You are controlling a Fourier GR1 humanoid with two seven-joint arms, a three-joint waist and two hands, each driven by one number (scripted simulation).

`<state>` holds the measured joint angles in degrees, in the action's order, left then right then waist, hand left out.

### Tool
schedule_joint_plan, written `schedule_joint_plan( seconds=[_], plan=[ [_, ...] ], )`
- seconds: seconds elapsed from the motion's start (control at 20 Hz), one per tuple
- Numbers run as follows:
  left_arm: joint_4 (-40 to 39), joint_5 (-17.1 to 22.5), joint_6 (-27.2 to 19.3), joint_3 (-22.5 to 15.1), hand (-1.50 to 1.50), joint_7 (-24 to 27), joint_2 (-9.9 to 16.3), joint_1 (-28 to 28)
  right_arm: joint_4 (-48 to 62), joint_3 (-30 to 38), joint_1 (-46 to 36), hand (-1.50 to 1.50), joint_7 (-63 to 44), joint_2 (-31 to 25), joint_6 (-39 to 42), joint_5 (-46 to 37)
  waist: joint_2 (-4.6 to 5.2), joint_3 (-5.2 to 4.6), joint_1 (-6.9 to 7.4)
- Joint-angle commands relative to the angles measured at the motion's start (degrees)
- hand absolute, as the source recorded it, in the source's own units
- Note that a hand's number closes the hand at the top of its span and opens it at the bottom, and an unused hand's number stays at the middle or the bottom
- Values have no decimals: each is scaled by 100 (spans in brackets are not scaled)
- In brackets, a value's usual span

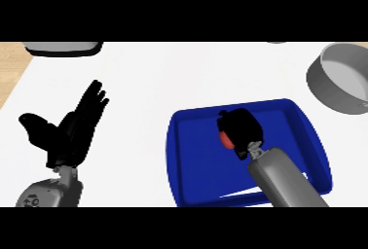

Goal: Pick the bell pepper from the tray and place it in the pot

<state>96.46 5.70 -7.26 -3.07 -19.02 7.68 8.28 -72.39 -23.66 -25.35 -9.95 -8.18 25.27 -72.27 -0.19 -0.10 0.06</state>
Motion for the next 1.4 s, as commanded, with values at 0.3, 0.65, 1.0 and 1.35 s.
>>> schedule_joint_plan(
  seconds=[0.3,0.65,1.0,1.35],
  plan=[
    [207,-93,-43,248,0,3,111,-270,-285,1760,999,150,324,-1071,-629,679,-40,26,-391],
    [231,-69,-130,244,0,6,-11,-349,365,4543,1723,150,848,-2460,-781,2199,-10,32,-549],
    [341,11,171,125,0,42,57,-428,178,5900,2501,150,1511,-3333,-1478,2636,-8,8,-148],
    [46,-44,0,216,0,-154,-43,74,-350,7056,2568,150,2215,-3901,-797,3833,-4,5,-130]
  ],
)
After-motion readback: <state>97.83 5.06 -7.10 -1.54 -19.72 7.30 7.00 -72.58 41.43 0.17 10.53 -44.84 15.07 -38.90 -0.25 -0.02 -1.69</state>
